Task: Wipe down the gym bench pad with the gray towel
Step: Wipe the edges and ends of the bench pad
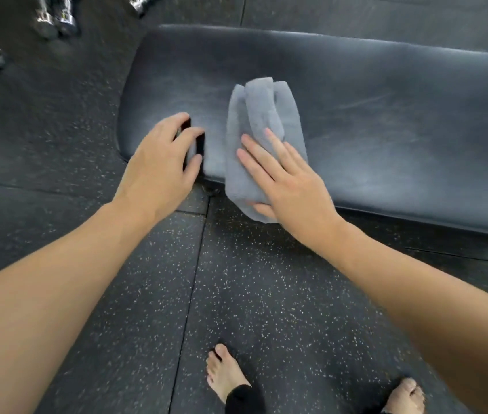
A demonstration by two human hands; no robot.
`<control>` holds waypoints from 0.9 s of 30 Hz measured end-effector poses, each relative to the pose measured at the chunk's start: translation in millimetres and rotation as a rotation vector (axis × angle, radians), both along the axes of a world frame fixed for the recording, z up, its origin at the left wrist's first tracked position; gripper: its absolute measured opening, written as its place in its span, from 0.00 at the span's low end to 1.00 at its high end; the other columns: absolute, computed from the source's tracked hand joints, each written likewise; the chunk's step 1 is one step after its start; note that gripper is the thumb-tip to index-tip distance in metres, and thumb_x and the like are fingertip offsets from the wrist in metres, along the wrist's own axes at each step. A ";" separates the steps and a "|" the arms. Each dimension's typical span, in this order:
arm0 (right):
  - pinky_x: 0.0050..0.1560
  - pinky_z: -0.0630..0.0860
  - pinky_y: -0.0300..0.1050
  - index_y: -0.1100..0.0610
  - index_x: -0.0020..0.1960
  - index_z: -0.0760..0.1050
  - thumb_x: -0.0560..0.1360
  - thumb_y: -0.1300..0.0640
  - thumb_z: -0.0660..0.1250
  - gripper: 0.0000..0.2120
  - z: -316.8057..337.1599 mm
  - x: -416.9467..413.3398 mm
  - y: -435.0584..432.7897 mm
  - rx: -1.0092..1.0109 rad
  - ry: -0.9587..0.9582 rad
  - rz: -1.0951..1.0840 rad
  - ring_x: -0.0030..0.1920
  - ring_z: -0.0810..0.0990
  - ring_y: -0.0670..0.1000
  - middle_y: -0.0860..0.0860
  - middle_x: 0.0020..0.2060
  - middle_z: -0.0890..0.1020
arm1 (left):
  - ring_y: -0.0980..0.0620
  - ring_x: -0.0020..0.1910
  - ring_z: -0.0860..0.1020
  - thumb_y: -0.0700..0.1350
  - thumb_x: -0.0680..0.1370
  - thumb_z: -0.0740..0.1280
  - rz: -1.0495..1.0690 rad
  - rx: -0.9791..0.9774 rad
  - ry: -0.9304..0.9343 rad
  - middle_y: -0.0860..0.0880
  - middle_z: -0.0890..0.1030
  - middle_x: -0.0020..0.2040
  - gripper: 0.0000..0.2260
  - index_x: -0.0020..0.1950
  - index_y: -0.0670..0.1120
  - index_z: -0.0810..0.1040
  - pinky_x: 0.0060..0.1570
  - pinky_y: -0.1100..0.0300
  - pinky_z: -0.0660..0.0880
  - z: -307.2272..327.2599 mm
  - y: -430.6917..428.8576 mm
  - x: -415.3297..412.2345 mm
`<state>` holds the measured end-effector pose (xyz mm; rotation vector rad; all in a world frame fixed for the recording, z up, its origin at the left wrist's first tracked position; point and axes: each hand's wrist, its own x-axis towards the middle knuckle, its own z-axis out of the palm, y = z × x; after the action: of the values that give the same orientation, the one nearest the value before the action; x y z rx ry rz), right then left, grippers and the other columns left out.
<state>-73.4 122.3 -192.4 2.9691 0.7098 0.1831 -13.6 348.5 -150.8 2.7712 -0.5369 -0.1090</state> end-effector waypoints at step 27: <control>0.78 0.54 0.57 0.52 0.69 0.74 0.83 0.46 0.55 0.20 35.1 137.4 232.3 -0.441 0.290 0.367 0.74 0.65 0.59 0.51 0.66 0.76 | 0.47 0.52 0.76 0.37 0.77 0.58 0.556 -0.124 -0.109 0.50 0.79 0.53 0.12 0.55 0.46 0.78 0.56 0.50 0.67 18.9 145.6 12.7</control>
<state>64.1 354.6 -157.3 2.4463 1.1529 -0.3464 -0.8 494.1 -131.9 2.7024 0.2080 0.1947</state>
